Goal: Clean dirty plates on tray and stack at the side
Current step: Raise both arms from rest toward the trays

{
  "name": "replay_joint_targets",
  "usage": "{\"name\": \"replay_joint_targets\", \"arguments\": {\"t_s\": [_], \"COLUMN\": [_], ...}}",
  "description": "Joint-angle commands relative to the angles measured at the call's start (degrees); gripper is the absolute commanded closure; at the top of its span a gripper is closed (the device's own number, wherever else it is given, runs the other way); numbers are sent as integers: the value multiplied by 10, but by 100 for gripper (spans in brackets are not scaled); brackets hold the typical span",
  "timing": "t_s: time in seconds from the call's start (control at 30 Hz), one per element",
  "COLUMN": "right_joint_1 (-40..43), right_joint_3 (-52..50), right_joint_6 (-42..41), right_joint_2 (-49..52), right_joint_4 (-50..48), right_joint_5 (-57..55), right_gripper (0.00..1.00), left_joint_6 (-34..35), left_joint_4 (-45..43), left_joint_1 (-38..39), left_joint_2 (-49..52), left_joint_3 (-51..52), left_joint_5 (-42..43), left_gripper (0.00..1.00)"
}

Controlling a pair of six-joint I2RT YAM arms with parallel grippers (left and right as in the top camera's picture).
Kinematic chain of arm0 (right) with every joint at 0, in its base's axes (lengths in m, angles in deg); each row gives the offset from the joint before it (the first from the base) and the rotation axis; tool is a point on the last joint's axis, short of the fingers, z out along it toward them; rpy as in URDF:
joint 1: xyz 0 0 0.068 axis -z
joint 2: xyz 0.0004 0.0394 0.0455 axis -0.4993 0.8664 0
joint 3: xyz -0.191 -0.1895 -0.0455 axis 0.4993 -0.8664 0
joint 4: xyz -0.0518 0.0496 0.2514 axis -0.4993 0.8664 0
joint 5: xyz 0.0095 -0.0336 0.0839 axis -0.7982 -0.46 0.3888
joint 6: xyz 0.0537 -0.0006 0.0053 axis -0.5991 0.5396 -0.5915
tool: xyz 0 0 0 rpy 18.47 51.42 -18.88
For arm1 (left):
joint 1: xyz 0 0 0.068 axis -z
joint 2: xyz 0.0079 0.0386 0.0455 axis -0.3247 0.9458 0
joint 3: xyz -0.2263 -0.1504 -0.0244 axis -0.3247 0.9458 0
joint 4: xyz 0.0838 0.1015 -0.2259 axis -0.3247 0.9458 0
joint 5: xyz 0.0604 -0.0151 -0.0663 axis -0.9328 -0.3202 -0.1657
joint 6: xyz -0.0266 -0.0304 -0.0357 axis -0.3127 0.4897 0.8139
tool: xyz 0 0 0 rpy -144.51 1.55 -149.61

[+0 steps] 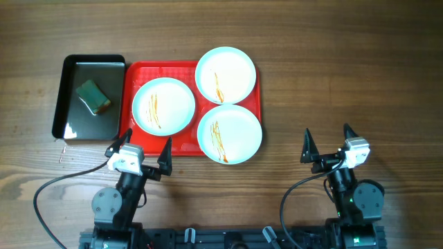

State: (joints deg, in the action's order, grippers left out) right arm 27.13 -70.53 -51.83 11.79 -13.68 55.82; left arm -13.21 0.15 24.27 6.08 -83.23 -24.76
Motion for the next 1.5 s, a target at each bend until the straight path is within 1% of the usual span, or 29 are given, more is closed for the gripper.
{"name": "replay_joint_targets", "arguments": {"t_s": [0.0,0.97,1.03,1.1,1.2,1.27,1.3,1.4,1.47], "right_joint_1": [2,2,2,2,2,2,2,2,2], "right_joint_3": [-1,-1,-1,-1,0,0,0,0,0], "right_joint_6": [2,2,9,34,82,97,109,109,109], "right_joint_2": [-1,-1,-1,-1,-1,-1,-1,-1,-1], "right_joint_4": [-2,-2,-4,-30,-85,-114,-134,-178,-207], "right_joint_5": [-6,-10,-49,-117,-122,-122,-122,-122,-122], "right_gripper": [0,0,0,0,0,0,0,0,0], "left_joint_6": [-5,-4,-5,-3,-3,1,16,16,10], "left_joint_4": [3,2,-5,-25,-58,-77,-83,-66,-20], "left_joint_1": [3,3,3,3,3,3,3,3,3], "left_joint_2": [-6,-6,-6,-6,-6,-6,-5,9,50], "left_joint_3": [2,2,2,2,2,0,-10,-62,-124], "left_joint_5": [-3,-1,-1,-3,-9,-35,-61,-108,-130], "left_gripper": [0,0,0,0,0,0,0,0,0]}}
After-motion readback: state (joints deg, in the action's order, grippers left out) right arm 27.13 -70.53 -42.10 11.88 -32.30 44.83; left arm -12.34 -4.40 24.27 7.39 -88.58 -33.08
